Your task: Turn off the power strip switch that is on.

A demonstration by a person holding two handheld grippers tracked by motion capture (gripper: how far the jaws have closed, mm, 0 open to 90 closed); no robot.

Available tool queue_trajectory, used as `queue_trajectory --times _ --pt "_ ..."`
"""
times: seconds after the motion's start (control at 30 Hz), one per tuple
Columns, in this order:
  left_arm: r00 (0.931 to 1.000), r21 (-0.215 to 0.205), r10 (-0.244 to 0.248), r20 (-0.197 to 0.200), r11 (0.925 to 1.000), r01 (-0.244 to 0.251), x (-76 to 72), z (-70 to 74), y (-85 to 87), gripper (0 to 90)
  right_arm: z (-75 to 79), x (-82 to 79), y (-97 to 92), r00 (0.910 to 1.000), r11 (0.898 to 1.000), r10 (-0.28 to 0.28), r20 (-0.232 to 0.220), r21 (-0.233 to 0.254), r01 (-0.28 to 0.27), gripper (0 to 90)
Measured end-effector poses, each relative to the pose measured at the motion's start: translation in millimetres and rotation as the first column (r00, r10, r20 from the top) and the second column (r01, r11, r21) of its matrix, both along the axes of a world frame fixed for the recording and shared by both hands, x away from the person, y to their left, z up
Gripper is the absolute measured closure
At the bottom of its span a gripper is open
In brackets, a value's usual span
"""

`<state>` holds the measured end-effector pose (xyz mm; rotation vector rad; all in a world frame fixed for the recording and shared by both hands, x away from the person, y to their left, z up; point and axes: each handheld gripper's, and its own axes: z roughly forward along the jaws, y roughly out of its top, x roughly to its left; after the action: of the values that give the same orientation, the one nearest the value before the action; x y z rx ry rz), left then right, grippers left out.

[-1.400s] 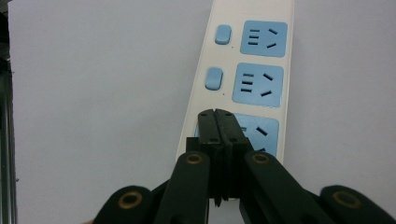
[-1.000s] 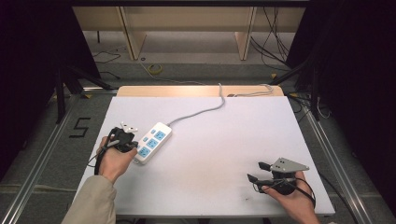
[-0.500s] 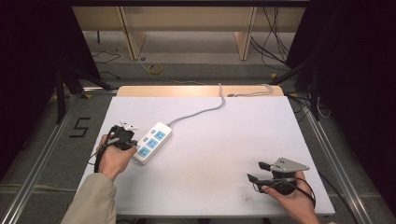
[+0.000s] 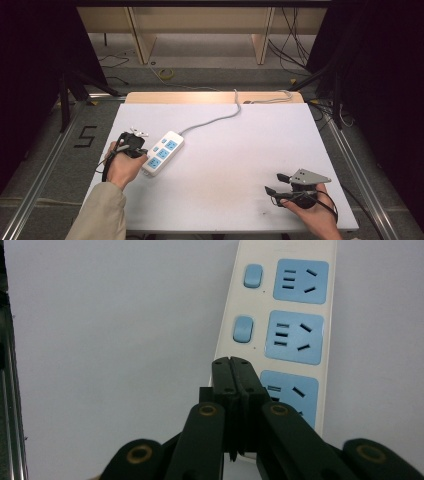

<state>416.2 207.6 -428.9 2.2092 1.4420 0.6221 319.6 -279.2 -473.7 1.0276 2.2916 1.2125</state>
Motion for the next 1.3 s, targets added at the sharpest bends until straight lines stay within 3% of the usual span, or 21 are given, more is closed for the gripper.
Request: queue_trajectory --times 1.3 --pt "0.9965 0.051 -0.032 -0.078 0.9981 0.036 17.7 -7.9 -4.8 89.6 0.2 -0.3 -0.7 1.0000 1.000 0.002 0.001 0.000 -0.002 34.6"
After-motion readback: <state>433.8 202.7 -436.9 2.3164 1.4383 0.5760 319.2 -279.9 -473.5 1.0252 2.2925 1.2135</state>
